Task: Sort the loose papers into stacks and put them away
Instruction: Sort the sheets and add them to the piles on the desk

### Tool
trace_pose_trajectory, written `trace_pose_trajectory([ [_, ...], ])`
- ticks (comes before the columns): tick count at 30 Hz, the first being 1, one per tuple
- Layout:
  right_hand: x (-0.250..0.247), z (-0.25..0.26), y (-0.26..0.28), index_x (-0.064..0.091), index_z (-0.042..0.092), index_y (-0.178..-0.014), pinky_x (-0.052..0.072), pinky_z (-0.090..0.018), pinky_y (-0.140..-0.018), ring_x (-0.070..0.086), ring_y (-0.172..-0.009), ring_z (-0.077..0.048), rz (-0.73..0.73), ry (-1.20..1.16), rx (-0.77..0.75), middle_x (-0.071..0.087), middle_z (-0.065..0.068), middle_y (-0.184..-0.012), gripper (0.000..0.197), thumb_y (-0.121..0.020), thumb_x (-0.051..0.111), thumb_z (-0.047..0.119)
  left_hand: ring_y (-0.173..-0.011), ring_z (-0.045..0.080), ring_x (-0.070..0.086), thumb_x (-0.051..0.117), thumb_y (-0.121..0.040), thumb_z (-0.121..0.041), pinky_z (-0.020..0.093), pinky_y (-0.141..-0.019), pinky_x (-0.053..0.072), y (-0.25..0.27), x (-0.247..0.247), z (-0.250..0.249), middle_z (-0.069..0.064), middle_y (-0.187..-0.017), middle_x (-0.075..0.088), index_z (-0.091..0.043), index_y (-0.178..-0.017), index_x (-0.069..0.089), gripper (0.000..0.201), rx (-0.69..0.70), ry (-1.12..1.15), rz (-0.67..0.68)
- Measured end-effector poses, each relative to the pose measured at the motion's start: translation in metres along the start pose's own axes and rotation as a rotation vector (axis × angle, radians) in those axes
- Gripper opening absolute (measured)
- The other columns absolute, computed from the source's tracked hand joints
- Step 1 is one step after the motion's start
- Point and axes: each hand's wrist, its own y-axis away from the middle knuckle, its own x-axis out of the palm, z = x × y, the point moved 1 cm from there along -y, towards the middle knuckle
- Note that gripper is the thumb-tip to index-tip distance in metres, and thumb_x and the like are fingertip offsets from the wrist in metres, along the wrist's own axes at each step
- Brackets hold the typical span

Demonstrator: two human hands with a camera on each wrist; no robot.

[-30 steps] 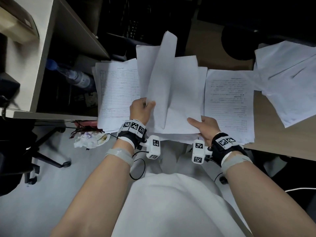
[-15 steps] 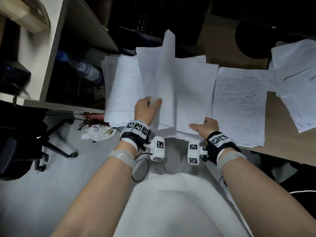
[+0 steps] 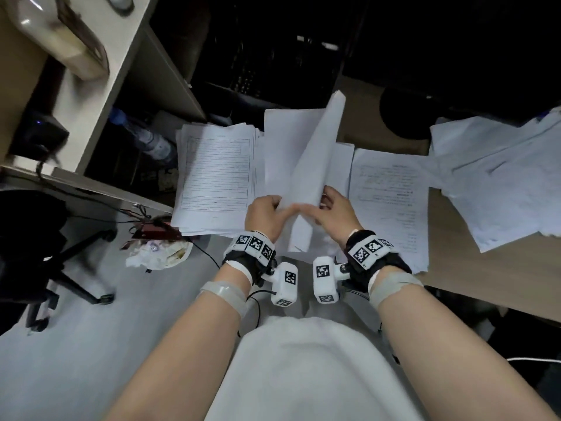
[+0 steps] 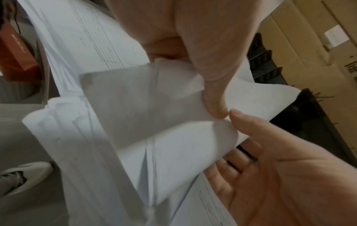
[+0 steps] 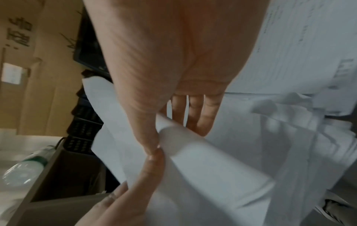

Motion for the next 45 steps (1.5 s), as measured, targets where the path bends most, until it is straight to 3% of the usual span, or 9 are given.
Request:
trace_pose_trajectory([
  [2, -0.003, 0.002, 0.003, 0.053, 0.018, -0.132, 0.057, -0.030, -0.084, 0.067, -0.102, -0.013, -0.017, -0.009, -0.025, 0.068, 0.001, -0.116, 0.055, -0.084, 0.079, 0.023, -0.054, 0.018, 0.040, 0.079, -0.074, -0.053, 0.035, -0.054, 0.038, 0.006, 0.002, -0.010, -0.001, -0.056, 0.047, -0.013, -0.057, 0.052, 0.051, 0.001, 0.012, -0.035],
  [5, -0.014, -0.002, 0.011, 0.058, 0.016, -0.124, 0.059, -0.042, -0.085, 0.068, -0.100, -0.023, -0.077, -0.081, 0.002, 0.070, -0.006, -0.108, 0.033, -0.093, 0.068, 0.016, -0.061, 0.007, 0.050, 0.083, -0.077, -0.041, 0.026, -0.065, 0.042, 0.014, 0.003, -0.023, -0.008, -0.066, 0.059, -0.014, -0.067, 0.060, 0.036, -0.034, 0.140, -0.087],
  [8, -0.028, -0.005, 0.018, 0.061, 0.012, -0.117, 0.056, -0.039, -0.085, 0.066, -0.094, -0.022, -0.078, -0.159, 0.022, 0.071, -0.008, -0.102, 0.022, -0.095, 0.064, 0.011, -0.054, 0.005, 0.046, 0.061, -0.095, -0.046, 0.027, -0.062, 0.038, 0.022, 0.006, -0.030, -0.015, -0.054, 0.052, -0.017, -0.058, 0.056, 0.047, -0.053, 0.271, -0.068],
  [11, -0.037, -0.008, 0.023, 0.060, 0.017, -0.126, 0.057, -0.032, -0.078, 0.067, -0.094, -0.019, -0.088, -0.171, -0.024, 0.070, -0.008, -0.110, 0.032, -0.094, 0.065, 0.011, -0.080, 0.017, 0.069, 0.046, -0.101, -0.050, 0.030, -0.077, 0.053, 0.030, 0.013, -0.032, 0.001, -0.084, 0.075, -0.013, -0.081, 0.075, 0.052, -0.114, 0.420, -0.023],
  [18, -0.042, 0.010, 0.036, 0.071, 0.024, -0.119, 0.060, -0.034, -0.084, 0.071, -0.096, -0.015, -0.041, -0.086, -0.157, 0.073, 0.006, -0.110, 0.027, -0.092, 0.070, 0.019, -0.091, 0.006, 0.069, 0.071, -0.090, -0.036, 0.023, -0.087, 0.050, 0.046, 0.027, -0.046, -0.004, -0.096, 0.077, -0.018, -0.094, 0.078, 0.019, -0.030, 0.470, 0.034],
  [27, -0.047, 0.035, 0.050, 0.074, 0.010, -0.115, 0.058, -0.032, -0.089, 0.068, -0.110, -0.014, 0.202, -0.263, -0.072, 0.074, -0.001, -0.114, 0.032, -0.096, 0.063, 0.034, -0.102, 0.003, 0.068, 0.077, -0.082, -0.043, 0.040, -0.103, 0.050, 0.036, 0.010, -0.055, -0.007, -0.104, 0.076, -0.019, -0.106, 0.076, 0.035, -0.039, 0.528, 0.025],
  [35, -0.033, 0.041, 0.028, 0.074, 0.002, -0.106, 0.058, -0.031, -0.085, 0.072, -0.097, -0.023, 0.071, -0.240, -0.039, 0.076, -0.010, -0.103, 0.019, -0.093, 0.068, 0.015, -0.103, 0.013, 0.069, 0.074, -0.079, -0.055, 0.049, -0.089, 0.058, 0.015, -0.009, -0.050, -0.005, -0.105, 0.076, -0.021, -0.104, 0.077, 0.043, -0.085, 0.520, 0.066],
  [39, -0.021, 0.048, 0.018, 0.075, 0.003, -0.103, 0.058, -0.032, -0.087, 0.072, -0.095, -0.023, 0.068, -0.229, -0.042, 0.076, -0.011, -0.102, 0.021, -0.092, 0.070, 0.020, -0.102, 0.007, 0.068, 0.073, -0.085, -0.047, 0.041, -0.087, 0.058, 0.003, -0.017, -0.048, -0.008, -0.104, 0.075, -0.022, -0.102, 0.075, 0.031, -0.085, 0.534, 0.151],
  [45, -0.002, 0.054, 0.005, 0.075, 0.003, -0.099, 0.058, -0.030, -0.083, 0.071, -0.087, -0.020, 0.038, -0.271, 0.013, 0.076, -0.014, -0.099, 0.020, -0.095, 0.066, 0.020, -0.075, 0.018, 0.067, 0.073, -0.087, -0.038, 0.036, -0.072, 0.055, -0.017, -0.032, -0.042, 0.001, -0.077, 0.071, -0.011, -0.079, 0.069, 0.029, -0.098, 0.537, 0.188],
])
